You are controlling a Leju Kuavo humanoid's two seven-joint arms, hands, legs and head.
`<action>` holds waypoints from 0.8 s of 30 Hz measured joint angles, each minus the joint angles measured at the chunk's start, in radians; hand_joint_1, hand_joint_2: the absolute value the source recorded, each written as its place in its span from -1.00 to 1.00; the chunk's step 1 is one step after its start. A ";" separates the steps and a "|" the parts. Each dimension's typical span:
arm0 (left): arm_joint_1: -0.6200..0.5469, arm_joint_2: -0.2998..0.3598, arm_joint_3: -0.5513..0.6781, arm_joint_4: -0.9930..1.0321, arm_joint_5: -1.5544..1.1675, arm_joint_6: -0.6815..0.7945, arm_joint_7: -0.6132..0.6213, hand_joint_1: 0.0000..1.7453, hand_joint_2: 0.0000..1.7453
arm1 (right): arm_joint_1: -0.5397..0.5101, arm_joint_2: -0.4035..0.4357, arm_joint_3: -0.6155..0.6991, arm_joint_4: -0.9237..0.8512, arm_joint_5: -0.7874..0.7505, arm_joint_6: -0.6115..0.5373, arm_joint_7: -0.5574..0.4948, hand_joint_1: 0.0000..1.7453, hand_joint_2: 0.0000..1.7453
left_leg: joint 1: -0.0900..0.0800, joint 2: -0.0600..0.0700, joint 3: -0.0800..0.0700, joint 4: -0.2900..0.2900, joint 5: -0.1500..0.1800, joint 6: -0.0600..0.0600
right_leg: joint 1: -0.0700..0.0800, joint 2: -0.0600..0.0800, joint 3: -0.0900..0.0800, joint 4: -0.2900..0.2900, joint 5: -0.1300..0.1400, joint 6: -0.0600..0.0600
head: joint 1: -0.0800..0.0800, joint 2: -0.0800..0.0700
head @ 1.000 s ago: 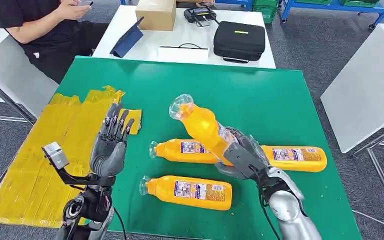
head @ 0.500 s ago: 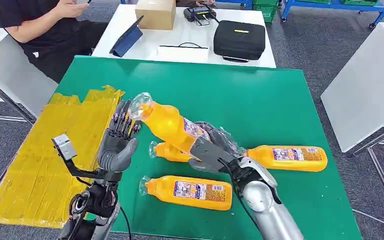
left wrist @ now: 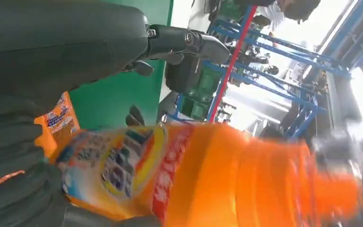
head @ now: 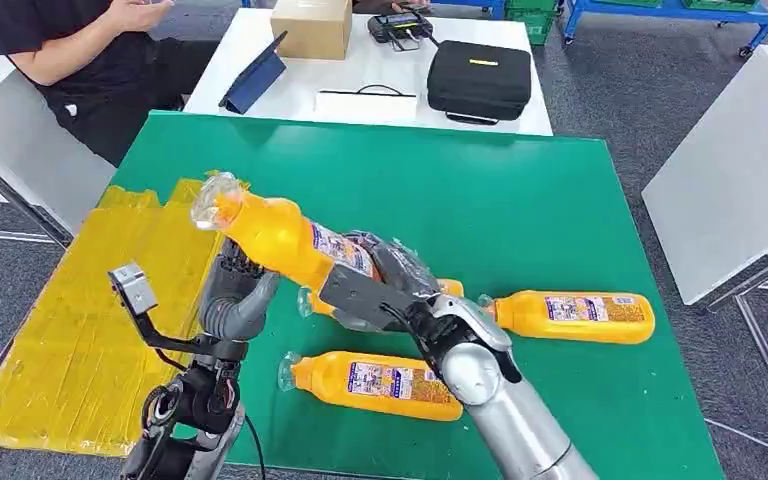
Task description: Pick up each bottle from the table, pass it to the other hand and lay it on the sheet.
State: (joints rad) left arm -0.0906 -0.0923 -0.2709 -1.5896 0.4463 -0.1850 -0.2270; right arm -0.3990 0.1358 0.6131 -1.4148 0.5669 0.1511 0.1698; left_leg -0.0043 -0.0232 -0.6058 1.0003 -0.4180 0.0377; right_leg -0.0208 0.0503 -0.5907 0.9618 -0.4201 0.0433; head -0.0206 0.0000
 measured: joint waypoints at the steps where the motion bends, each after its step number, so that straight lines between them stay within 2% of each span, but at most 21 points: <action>1: 0.002 0.000 -0.001 -0.004 0.000 0.003 0.000 -1.00 1.00 | -0.003 0.003 0.013 0.015 0.005 -0.002 0.002 1.00 1.00 | 0.000 0.000 0.000 0.000 0.000 0.000 | 0.000 0.000 0.000 0.000 0.000 0.000 | 0.000 0.000; 5: 0.002 0.000 -0.001 -0.006 0.000 0.005 0.000 -1.00 1.00 | -0.005 0.005 0.019 0.024 0.005 -0.002 0.003 1.00 1.00 | 0.000 0.000 0.000 0.000 0.000 0.000 | 0.000 0.000 0.000 0.000 0.000 0.000 | 0.000 0.000; 9: 0.004 0.000 0.000 -0.016 0.003 0.009 0.002 -1.00 1.00 | -0.016 0.014 0.078 0.091 0.013 -0.001 0.010 1.00 1.00 | 0.000 0.000 0.000 0.000 0.000 0.000 | 0.000 0.000 0.000 0.000 0.000 0.000 | 0.000 0.000; 24: 0.013 0.000 0.005 -0.020 0.003 0.012 0.002 -1.00 1.00 | -0.033 0.023 0.099 0.139 0.013 -0.002 0.010 1.00 1.00 | 0.000 0.000 -0.001 0.000 0.000 0.000 | 0.000 0.000 -0.001 0.000 0.000 0.000 | 0.000 0.000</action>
State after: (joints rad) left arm -0.0772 -0.0923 -0.2655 -1.6094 0.4490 -0.1732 -0.2251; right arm -0.4324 0.1591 0.7126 -1.2756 0.5798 0.1495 0.1793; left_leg -0.0043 -0.0236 -0.6065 1.0003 -0.4179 0.0377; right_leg -0.0208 0.0498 -0.5914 0.9618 -0.4202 0.0432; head -0.0206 0.0000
